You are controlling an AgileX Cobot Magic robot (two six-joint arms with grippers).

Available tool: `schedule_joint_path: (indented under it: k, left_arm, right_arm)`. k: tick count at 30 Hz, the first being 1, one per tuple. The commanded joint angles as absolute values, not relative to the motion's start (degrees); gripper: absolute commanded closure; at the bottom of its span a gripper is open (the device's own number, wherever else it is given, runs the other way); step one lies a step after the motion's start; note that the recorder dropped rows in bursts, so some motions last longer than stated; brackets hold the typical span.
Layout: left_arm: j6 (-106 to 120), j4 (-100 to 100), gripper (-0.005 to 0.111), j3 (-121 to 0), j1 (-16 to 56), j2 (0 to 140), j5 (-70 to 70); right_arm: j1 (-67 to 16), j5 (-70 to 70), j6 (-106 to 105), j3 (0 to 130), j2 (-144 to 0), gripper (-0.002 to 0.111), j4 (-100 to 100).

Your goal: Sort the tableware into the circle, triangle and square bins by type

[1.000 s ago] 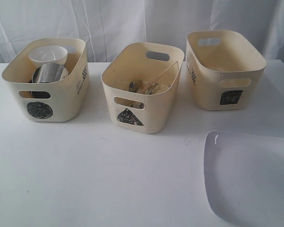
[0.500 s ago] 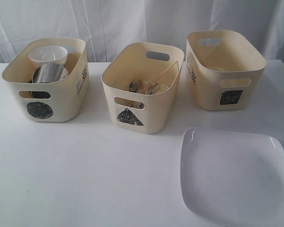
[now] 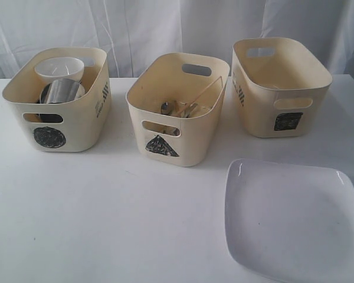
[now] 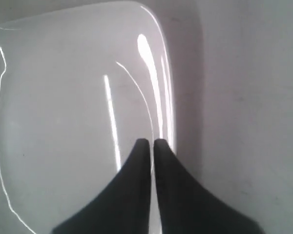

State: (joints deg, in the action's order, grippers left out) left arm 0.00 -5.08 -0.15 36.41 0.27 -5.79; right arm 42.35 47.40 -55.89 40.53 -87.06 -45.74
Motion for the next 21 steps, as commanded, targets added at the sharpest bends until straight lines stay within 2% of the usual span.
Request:
schedule_joint_path:
  k: [1,3,7,13,21]
  left_arm:
    - [0.0,-5.7,0.107,0.0,36.7,0.0,-5.7]
    - [0.0,-5.7,0.107,0.0,36.7,0.0,-5.7]
    - [0.0,-5.7,0.107,0.0,36.7,0.0,-5.7]
    - [0.0,-5.7,0.107,0.0,36.7,0.0,-5.7]
    - [0.0,-5.7,0.107,0.0,36.7,0.0,-5.7]
  right_arm:
    - [43.0,45.3,-58.6,40.6,-85.1,0.083,-43.9]
    - [42.8,44.7,-58.6,40.5,-85.2,0.073,-43.5]
    - [42.8,45.0,-58.6,40.5,-85.5,0.061,-43.8]
    - [42.2,44.1,-58.3,40.5,-87.4,0.054,-44.8]
    - [37.6,39.5,-58.3,40.5,-89.6,0.053,-43.8]
